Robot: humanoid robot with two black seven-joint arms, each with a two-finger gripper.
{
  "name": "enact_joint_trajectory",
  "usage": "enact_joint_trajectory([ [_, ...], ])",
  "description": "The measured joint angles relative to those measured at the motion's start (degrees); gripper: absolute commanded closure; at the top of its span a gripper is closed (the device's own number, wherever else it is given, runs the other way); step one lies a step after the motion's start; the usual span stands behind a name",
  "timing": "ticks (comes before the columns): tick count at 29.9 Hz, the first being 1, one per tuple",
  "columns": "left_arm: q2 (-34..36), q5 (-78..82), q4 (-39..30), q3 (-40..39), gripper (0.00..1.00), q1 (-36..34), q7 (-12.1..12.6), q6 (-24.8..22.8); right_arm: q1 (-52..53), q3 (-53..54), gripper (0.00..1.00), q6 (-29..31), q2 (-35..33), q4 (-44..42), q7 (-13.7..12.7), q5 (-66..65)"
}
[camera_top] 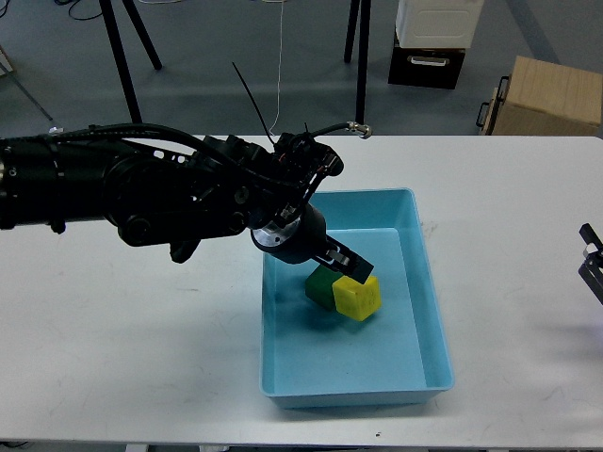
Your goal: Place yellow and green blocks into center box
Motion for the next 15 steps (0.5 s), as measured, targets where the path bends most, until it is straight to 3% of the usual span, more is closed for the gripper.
enact_joint_trajectory([
  [5, 3.0, -2.5, 3.5, -5.1, 0.01, -1.2, -1.2, 0.0, 0.2, 0.0, 0.03, 0.0, 0.0, 0.0, 0.0, 0.0],
  [12, 8.1, -11.4, 7.1, -24.6, 0.01, 1.7, -1.4, 0.0, 0.9, 0.0, 0.03, 0.0, 0.0, 0.1, 0.0, 0.0],
  [15, 8.5, -17.4, 11.7, -32.8, 0.01, 4.2, -1.6, 0.0, 0.9, -0.2, 0.03, 0.0, 0.1, 0.1, 0.0, 0.0],
])
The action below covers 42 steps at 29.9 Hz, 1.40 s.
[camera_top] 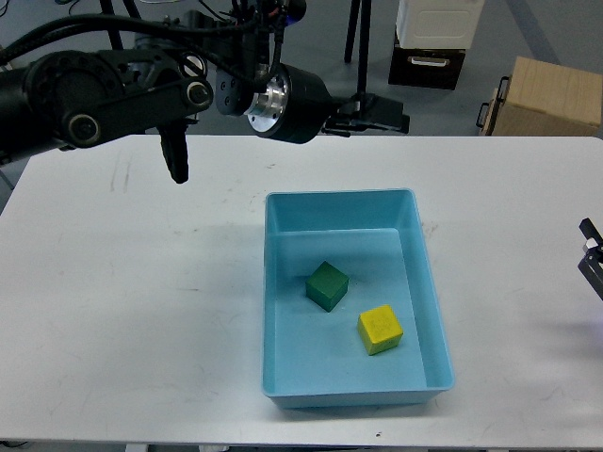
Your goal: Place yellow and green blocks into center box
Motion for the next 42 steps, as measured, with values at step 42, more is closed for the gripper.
enact_joint_trajectory([
  [42, -13.1, -20.4, -39.1, -92.3, 0.00, 102.1, 1.6, 0.0, -2.9, 1.0, 0.03, 0.0, 7.1, 4.4, 1.6, -0.1],
])
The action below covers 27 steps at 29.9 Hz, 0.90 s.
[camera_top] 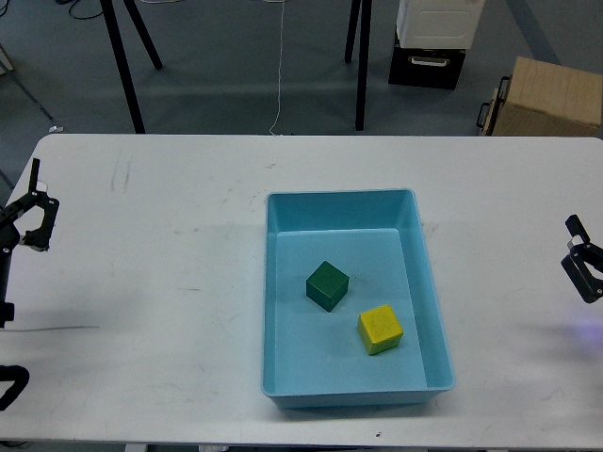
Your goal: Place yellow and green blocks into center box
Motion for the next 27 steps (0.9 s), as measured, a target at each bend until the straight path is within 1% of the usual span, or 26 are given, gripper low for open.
enact_joint_trajectory([
  [4, -1.4, -0.9, -1.4, 1.2, 0.00, 7.6, 0.0, 0.0, -3.8, 0.3, 0.03, 0.0, 1.9, 0.1, 0.0, 0.0],
  [7, -1.5, -1.2, -1.7, 2.4, 0.00, 10.6, 0.2, 0.0, -6.0, 0.3, 0.03, 0.0, 2.4, 0.4, 0.0, -0.1],
  [12, -1.5, -1.9, -1.8, 3.2, 0.00, 11.9, 0.2, 0.0, -7.4, -0.2, 0.03, 0.0, 2.5, 1.2, 0.0, -0.4],
  [19, -1.5, -3.1, -3.1, 5.5, 0.00, 13.2, 0.1, 0.0, -9.6, 0.0, 0.03, 0.0, 4.2, 5.1, 0.0, -0.8],
  [27, -1.5, -3.2, -3.7, 5.7, 0.00, 13.6, -0.2, 0.0, -10.8, 0.2, 0.03, 0.0, 5.1, 5.9, 0.0, -0.9],
])
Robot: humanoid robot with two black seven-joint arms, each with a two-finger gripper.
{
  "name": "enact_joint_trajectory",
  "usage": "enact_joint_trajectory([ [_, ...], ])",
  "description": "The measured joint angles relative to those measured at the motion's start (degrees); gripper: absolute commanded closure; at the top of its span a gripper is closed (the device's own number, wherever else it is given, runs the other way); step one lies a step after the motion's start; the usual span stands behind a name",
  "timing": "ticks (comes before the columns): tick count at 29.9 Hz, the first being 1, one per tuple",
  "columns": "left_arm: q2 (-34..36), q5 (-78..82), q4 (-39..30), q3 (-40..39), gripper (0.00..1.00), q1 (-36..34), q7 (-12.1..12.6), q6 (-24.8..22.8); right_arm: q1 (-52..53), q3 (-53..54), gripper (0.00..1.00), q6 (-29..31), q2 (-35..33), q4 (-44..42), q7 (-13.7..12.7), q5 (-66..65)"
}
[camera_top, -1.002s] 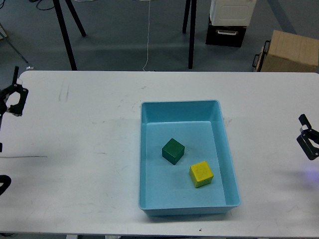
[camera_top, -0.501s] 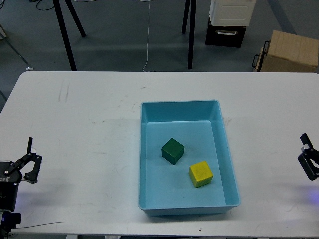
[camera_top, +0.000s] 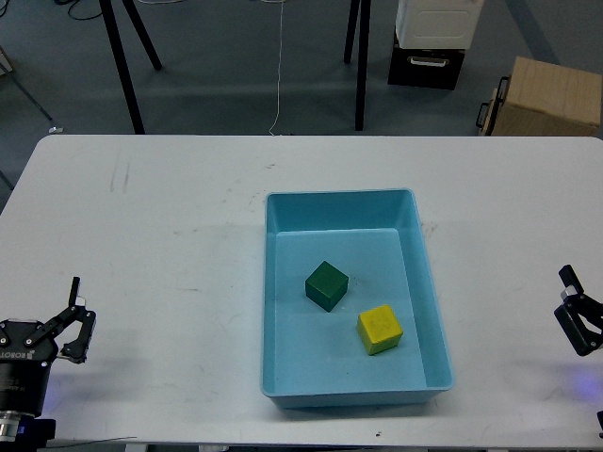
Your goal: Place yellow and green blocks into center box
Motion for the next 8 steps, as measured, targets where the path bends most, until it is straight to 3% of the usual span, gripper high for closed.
enact_joint_trajectory([
  [8, 0.0, 0.0, -1.1, 1.3, 0.00, 1.0, -0.2, 0.0, -0.5, 1.3, 0.03, 0.0, 1.1, 0.5, 0.0, 0.1],
])
